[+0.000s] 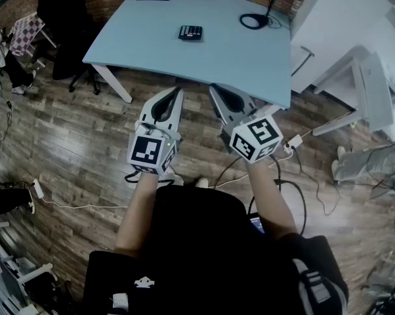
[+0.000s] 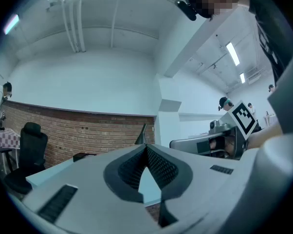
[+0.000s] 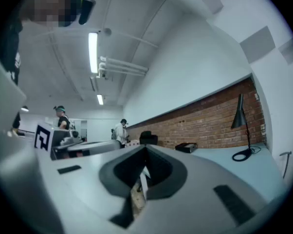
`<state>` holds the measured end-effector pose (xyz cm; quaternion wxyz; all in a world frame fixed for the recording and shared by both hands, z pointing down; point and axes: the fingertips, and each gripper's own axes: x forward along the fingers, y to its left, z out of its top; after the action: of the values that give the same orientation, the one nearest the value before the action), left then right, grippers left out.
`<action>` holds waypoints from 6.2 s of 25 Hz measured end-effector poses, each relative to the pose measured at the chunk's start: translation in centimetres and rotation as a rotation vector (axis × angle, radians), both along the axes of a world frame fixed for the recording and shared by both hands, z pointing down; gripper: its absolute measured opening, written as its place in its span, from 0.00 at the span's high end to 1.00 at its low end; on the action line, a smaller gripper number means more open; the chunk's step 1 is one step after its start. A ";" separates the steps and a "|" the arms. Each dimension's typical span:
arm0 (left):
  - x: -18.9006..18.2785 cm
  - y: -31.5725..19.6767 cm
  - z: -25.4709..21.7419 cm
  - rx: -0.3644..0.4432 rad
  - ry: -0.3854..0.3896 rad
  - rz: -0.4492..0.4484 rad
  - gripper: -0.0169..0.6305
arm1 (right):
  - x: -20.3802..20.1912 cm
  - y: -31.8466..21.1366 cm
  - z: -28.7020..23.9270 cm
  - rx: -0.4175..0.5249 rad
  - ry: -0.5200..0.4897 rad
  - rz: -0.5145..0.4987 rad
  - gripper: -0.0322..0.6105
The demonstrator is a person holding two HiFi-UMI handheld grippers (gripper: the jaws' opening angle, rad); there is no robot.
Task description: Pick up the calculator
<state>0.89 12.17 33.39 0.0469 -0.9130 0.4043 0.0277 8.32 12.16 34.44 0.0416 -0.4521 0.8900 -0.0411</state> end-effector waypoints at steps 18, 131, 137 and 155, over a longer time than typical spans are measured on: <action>-2.1 -5.8 1.3 -0.022 0.011 -0.006 0.97 | -1.3 -5.5 0.7 -0.009 0.010 0.015 0.95; -0.2 -39.8 7.6 -0.195 0.013 -0.225 0.97 | 1.7 -42.7 15.6 -0.253 0.327 -0.196 0.95; -1.1 -41.0 8.5 -0.221 0.024 -0.225 0.97 | 1.0 -43.5 19.3 -0.292 0.445 -0.224 0.95; -5.0 -43.8 12.0 -0.304 0.010 -0.218 0.97 | -0.8 -44.2 30.8 -0.438 0.868 -0.292 0.78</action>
<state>-4.15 -31.61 45.42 -0.0911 -0.8601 0.5008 -0.0344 7.57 -32.04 65.22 -0.4341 -0.2965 0.8497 -0.0405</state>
